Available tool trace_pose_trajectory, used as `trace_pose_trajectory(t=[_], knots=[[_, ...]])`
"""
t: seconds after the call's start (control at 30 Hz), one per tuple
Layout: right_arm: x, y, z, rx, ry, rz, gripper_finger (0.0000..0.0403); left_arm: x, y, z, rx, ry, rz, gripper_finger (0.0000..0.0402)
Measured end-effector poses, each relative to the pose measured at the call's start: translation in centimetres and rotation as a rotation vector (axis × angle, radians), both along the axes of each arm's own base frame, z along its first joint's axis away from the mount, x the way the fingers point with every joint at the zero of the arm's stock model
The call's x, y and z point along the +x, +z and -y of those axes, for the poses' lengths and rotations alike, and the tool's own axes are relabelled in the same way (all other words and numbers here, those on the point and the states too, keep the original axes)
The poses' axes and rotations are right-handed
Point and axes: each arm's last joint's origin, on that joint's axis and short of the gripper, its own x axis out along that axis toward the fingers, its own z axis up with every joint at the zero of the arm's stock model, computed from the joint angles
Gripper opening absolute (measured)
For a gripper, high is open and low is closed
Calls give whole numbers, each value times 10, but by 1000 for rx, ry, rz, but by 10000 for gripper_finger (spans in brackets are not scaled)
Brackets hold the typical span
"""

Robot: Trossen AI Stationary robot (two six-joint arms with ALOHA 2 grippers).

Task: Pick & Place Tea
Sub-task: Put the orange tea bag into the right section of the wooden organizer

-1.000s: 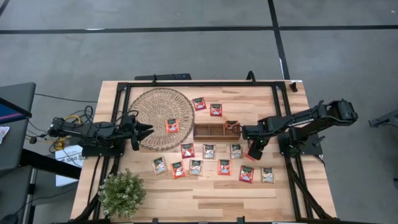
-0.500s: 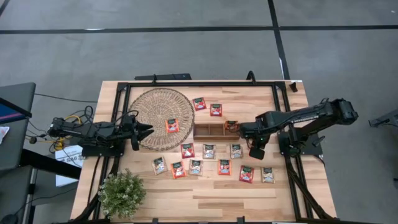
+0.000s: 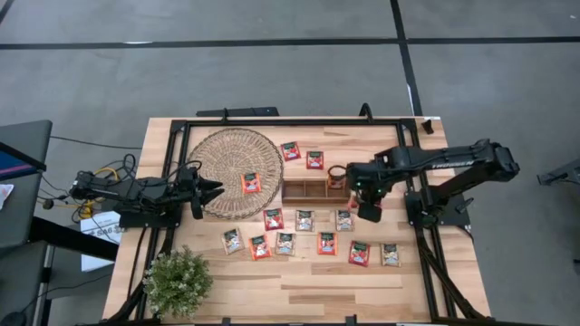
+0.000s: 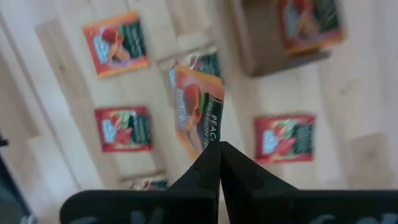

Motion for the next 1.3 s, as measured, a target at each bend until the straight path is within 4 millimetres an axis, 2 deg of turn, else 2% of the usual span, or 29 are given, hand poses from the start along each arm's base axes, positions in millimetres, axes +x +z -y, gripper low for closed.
trace_pose_trajectory(t=[0.2,0.43,0.57,0.9,1.17,1.3], knots=[[22,5,13,-132,119,9,0,0,0,0,0,0,0,133],[47,-17,34,-210,307,-92,0,0,0,0,-1,0,0,133],[55,-27,44,-216,351,-112,0,0,0,0,0,0,0,133],[58,-25,57,-258,356,-61,0,0,0,0,0,0,0,133],[60,-25,57,-267,371,-41,0,0,0,0,0,0,0,133],[65,-33,59,-261,380,-60,0,0,0,0,0,0,0,133]])
